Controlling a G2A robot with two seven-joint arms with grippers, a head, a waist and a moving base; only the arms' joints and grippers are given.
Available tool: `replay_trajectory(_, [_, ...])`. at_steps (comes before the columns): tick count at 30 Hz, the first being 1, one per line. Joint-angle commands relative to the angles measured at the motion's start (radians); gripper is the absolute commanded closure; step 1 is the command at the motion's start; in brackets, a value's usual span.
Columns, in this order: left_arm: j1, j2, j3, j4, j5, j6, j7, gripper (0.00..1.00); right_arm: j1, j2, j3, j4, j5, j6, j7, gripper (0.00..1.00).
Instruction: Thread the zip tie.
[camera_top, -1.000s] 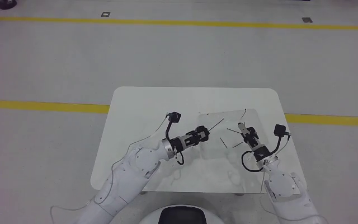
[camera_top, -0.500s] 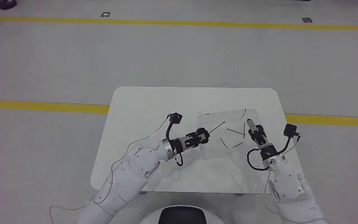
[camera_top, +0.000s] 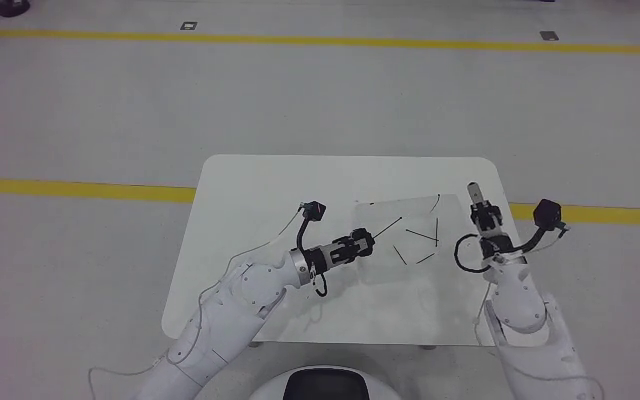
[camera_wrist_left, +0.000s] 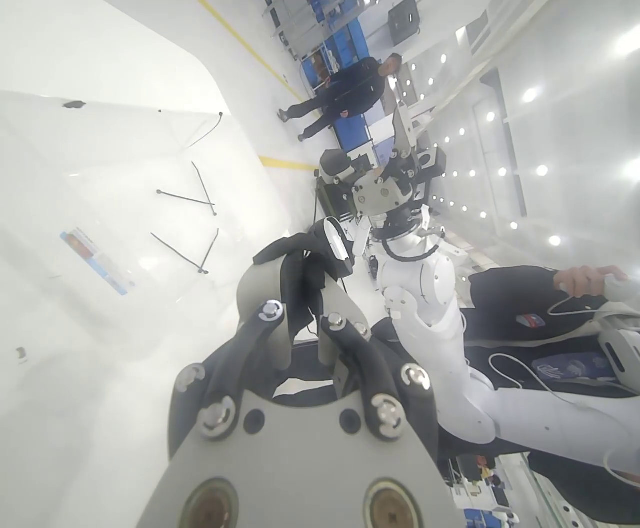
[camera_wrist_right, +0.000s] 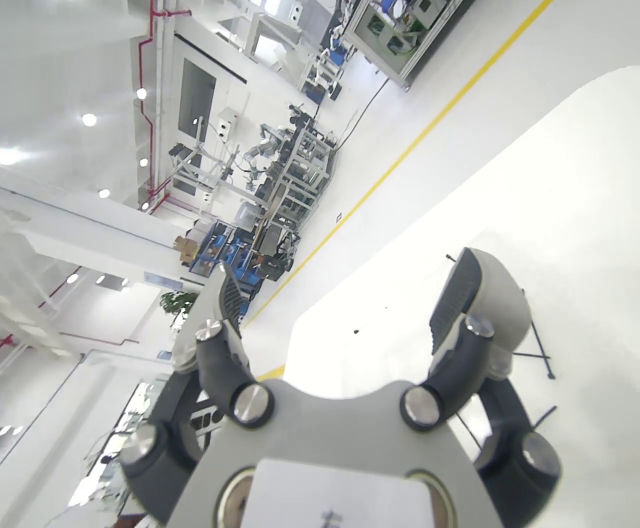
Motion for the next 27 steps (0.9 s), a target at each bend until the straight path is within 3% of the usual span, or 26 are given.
replay_trajectory(1, [0.000,0.000,0.000,0.000,0.000,0.000,0.000,1.00,0.012,-0.003,-0.012,0.000,-0.032,0.042,-0.020,0.00])
replay_trajectory(8, [0.000,0.000,0.000,0.000,0.000,0.000,0.000,1.00,0.085,-0.024,-0.092,0.040,-0.153,0.217,-0.127,0.00])
replay_trajectory(25, [0.000,0.000,0.000,0.000,0.000,0.000,0.000,1.00,0.087,-0.026,-0.100,0.043,-0.159,0.225,-0.135,0.00])
replay_trajectory(27, [0.000,0.000,0.000,0.000,0.000,0.000,0.000,1.00,0.102,-0.027,-0.110,0.049,-0.188,0.252,-0.102,0.00])
